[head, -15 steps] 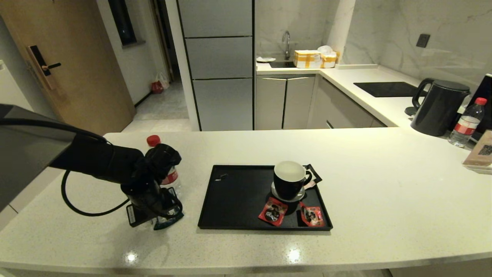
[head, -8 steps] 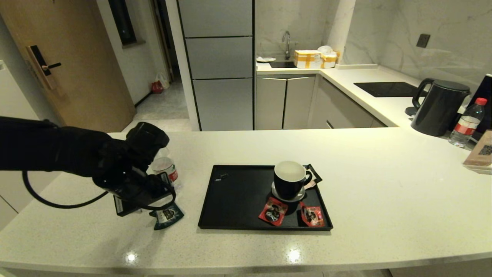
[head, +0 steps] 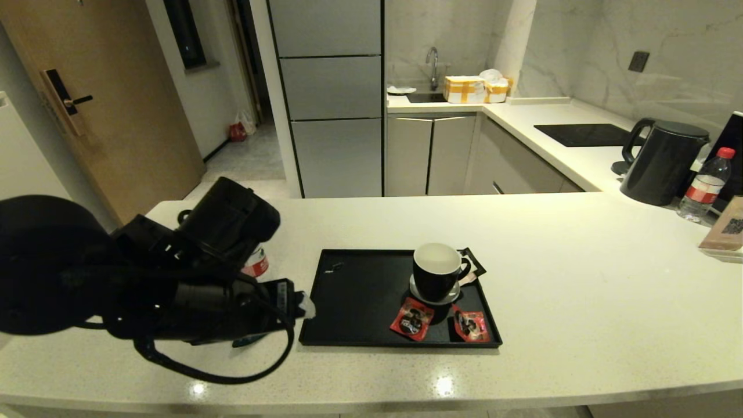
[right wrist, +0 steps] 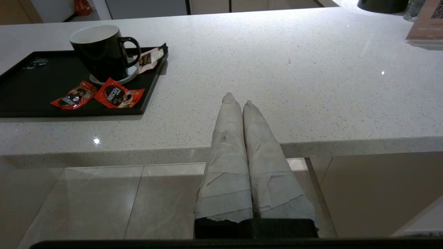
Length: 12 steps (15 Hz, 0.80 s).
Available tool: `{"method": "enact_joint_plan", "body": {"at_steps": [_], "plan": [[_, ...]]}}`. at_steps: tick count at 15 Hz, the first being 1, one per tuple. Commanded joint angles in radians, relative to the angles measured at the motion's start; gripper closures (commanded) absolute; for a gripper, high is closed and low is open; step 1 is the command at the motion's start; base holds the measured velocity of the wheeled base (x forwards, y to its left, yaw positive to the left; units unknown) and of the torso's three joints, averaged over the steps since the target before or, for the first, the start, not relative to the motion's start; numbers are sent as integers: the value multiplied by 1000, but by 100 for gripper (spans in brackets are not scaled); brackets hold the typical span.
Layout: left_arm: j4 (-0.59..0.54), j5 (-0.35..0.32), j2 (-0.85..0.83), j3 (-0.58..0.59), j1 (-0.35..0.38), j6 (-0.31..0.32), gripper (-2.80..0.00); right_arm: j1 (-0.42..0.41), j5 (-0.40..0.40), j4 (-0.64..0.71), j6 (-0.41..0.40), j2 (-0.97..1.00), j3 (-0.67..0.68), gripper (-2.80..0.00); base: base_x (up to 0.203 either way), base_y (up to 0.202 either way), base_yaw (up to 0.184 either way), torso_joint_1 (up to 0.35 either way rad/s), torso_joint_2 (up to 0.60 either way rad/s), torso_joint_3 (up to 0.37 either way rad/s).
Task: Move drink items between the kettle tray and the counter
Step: Return the tea bag to its original position
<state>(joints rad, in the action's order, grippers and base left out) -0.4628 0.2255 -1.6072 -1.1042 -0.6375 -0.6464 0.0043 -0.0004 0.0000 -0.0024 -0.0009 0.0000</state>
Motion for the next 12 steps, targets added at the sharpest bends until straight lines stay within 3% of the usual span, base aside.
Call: {"method": "enact_joint_plan", "body": {"at_steps": [1, 2, 3, 9, 12], "plan": [[2, 3, -5, 8, -44, 8, -280, 0, 0, 0, -1, 1, 0, 0, 0, 0, 0, 0, 0, 0], [13, 3, -6, 24, -63, 18, -280, 0, 0, 0, -1, 1, 0, 0, 0, 0, 0, 0, 0, 0], [13, 3, -7, 24, -63, 19, 0, 0, 0, 0, -1, 1, 0, 0, 0, 0, 0, 0, 0, 0], [87, 16, 8, 85, -76, 45, 0, 0, 0, 0, -1, 1, 0, 0, 0, 0, 0, 0, 0, 0], [81, 94, 106, 98, -67, 51, 0, 0, 0, 0, -1, 1, 0, 0, 0, 0, 0, 0, 0, 0]]}}
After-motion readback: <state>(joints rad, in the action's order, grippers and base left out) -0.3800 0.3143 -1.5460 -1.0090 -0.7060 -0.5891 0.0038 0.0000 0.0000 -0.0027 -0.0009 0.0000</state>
